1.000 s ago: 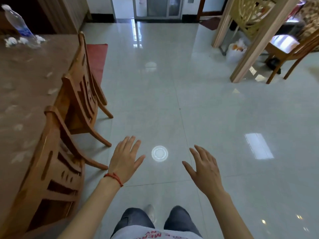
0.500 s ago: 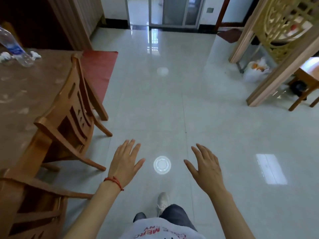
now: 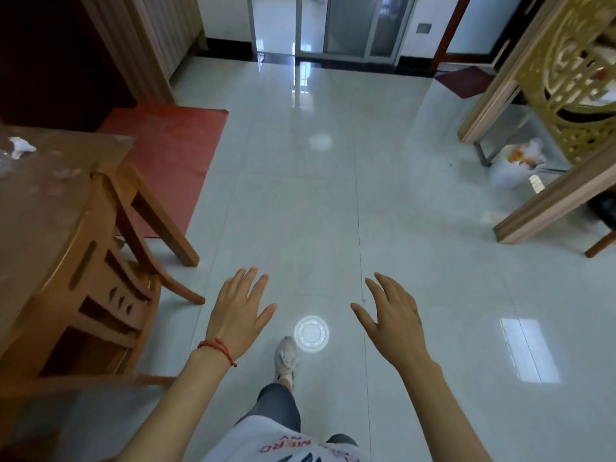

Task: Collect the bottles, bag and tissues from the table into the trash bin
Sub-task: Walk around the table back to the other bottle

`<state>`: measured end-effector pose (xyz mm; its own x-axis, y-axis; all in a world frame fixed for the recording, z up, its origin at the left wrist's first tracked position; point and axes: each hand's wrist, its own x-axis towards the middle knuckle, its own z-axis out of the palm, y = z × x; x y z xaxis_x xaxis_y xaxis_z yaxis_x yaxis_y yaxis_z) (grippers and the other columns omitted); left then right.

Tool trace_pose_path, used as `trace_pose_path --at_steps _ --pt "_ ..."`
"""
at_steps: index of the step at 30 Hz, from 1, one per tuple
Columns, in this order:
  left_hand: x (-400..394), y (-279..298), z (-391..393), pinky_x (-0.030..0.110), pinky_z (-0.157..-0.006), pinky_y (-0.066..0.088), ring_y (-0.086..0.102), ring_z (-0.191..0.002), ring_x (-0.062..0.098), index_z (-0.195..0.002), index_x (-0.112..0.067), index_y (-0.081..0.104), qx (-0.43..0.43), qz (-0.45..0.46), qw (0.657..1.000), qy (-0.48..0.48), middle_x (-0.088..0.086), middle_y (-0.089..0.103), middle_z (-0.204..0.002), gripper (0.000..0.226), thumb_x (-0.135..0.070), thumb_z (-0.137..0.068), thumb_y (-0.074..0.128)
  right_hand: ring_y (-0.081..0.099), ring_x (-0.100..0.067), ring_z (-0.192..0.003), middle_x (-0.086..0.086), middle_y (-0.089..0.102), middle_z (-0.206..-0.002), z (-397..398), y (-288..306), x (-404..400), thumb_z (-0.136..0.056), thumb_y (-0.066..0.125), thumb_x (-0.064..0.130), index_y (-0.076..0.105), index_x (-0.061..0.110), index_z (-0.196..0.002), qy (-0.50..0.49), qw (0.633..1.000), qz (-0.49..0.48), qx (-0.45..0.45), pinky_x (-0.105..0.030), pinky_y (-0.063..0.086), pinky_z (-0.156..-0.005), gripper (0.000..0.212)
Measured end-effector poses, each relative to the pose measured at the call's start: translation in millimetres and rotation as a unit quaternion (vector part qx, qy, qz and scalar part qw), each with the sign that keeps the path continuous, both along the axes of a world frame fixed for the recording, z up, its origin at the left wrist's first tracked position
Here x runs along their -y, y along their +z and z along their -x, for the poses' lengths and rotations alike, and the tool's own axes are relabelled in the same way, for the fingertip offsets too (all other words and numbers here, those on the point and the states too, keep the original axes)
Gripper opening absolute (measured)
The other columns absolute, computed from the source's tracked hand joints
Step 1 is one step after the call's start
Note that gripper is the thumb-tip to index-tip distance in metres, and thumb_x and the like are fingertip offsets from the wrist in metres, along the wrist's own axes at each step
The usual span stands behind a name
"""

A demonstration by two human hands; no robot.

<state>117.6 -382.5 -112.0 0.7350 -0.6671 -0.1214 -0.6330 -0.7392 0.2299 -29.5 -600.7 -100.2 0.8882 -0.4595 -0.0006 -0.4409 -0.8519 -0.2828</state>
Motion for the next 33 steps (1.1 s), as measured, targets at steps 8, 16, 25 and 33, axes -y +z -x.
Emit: trace_pose_path --at_steps 8,16,25,33 --pt "63.9 7.9 -146.4 0.05 -0.092 0.045 0.055 -0.114 0.039 -0.119 -0.003 0.057 0.004 0.01 1.0 0.0 0.022 0.058 -0.124 0.076 -0.055 -0.093 0.008 0.055 -0.031 -0.116 -0.013 0.058 -0.127 -136.8 0.5 56.3 -0.085 0.033 0.054 0.057 0.01 -0.12 -0.016 1.0 -0.002 -0.011 -0.045 0.044 -0.094 0.061" --pt "119.9 2.0 -253.9 0.05 -0.094 0.043 0.052 -0.118 0.04 -0.122 -0.003 0.055 -0.006 0.028 0.999 0.016 0.022 0.056 -0.128 0.06 -0.049 -0.09 0.032 0.057 -0.03 -0.114 -0.011 0.059 -0.125 -242.8 -0.3 114.2 -0.09 0.016 0.061 0.058 0.011 -0.118 -0.008 0.999 -0.005 -0.038 -0.044 0.046 -0.092 0.071" --pt "204.8 -10.6 -388.9 0.051 -0.09 0.047 0.055 -0.114 0.039 -0.118 -0.004 0.058 -0.019 0.003 0.999 0.038 0.021 0.058 -0.125 0.073 -0.054 -0.093 0.011 0.058 -0.032 -0.112 -0.013 0.061 -0.123 -396.9 -11.1 206.6 -0.091 0.014 0.06 0.059 0.01 -0.116 0.03 0.999 -0.018 -0.035 -0.045 0.047 -0.09 0.072" --pt "265.1 -6.5 -499.3 0.05 -0.09 0.046 0.056 -0.114 0.037 -0.12 -0.005 0.058 -0.029 -0.015 0.997 0.072 0.02 0.059 -0.124 0.071 -0.053 -0.093 0.012 0.06 -0.032 -0.109 -0.013 0.062 -0.121 -527.0 -3.6 266.1 -0.092 0.013 0.058 0.06 0.01 -0.115 0.091 0.995 -0.013 -0.042 -0.045 0.048 -0.089 0.07"
